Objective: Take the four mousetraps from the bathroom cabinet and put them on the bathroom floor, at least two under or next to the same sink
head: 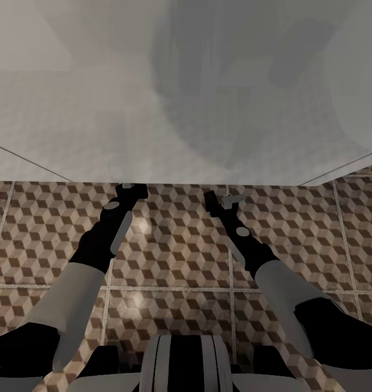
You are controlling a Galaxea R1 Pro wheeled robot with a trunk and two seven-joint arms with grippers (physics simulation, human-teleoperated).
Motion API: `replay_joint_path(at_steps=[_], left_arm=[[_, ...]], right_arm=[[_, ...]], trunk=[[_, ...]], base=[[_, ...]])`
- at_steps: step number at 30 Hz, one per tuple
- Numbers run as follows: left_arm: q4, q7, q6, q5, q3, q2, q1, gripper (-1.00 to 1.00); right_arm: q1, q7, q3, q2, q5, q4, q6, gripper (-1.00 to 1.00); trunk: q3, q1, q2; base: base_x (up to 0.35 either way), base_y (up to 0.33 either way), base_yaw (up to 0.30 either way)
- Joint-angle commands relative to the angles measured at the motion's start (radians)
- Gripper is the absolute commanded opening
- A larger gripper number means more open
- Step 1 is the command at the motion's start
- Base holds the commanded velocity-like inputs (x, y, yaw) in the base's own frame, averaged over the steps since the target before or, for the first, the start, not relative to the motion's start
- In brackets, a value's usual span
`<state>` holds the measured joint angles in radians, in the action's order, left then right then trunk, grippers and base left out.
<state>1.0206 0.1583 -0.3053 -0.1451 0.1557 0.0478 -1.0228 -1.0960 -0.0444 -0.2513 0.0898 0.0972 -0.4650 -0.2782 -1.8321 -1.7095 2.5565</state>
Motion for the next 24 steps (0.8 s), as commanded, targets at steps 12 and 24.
replay_joint_path(at_steps=[12, 24], left_arm=[[-0.052, 0.007, -0.003, -0.007, -0.001, 0.002, 0.0, -1.0], [-0.143, 0.007, 0.034, -0.006, -0.005, 0.01, 0.0, -1.0]], right_arm=[[-0.001, -0.005, -0.008, 0.013, 0.009, 0.0, -0.004, 1.0], [-0.001, -0.005, -0.009, 0.019, 0.009, -0.005, -0.004, 1.0]], trunk=[[0.0, 0.0, 0.0], [0.0, 0.0, 0.0]], base=[[0.0, 0.0, 0.0], [0.0, 0.0, 0.0]])
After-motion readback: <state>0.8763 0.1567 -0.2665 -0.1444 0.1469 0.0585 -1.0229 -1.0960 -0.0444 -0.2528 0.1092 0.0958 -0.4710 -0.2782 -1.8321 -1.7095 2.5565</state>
